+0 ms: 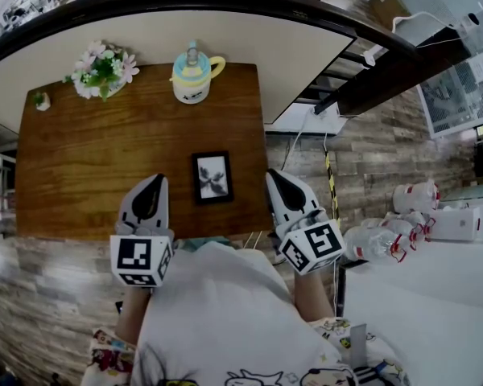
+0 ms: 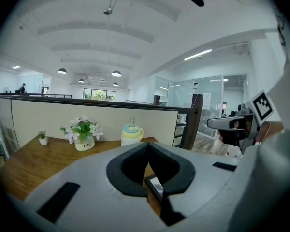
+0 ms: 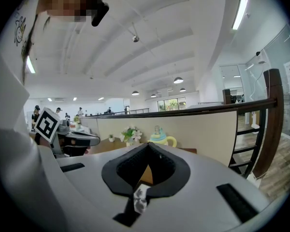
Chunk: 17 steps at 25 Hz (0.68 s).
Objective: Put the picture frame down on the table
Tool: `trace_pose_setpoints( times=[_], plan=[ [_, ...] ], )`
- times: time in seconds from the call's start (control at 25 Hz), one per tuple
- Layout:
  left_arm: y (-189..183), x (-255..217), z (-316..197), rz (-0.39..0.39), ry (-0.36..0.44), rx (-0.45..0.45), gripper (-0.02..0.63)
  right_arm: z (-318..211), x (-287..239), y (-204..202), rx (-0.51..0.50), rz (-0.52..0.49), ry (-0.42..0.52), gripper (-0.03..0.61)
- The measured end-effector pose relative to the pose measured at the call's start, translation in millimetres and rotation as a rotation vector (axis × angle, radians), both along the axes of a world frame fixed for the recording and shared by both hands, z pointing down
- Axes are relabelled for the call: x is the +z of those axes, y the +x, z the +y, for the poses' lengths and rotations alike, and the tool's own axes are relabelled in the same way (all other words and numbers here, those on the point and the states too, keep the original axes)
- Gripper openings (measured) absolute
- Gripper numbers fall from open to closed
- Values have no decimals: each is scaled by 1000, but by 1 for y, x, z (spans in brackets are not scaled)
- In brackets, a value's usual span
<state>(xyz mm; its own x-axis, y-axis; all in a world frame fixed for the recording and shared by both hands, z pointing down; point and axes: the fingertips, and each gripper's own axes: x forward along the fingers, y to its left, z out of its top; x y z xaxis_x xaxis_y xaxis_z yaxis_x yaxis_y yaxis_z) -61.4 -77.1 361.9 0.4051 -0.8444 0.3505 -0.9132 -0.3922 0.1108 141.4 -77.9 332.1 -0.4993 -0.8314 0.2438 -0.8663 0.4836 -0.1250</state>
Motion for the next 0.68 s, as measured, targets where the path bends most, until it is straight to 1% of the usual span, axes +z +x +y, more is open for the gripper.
trace_pose_setpoints(
  times=[0.4, 0.68],
  plan=[
    [-1, 1, 1, -5, 2, 24, 3, 2, 2, 0, -5, 6, -4, -2],
    [-2, 4, -1, -23, 14, 41, 2, 1, 4, 1, 1, 8, -2, -2]
  ],
)
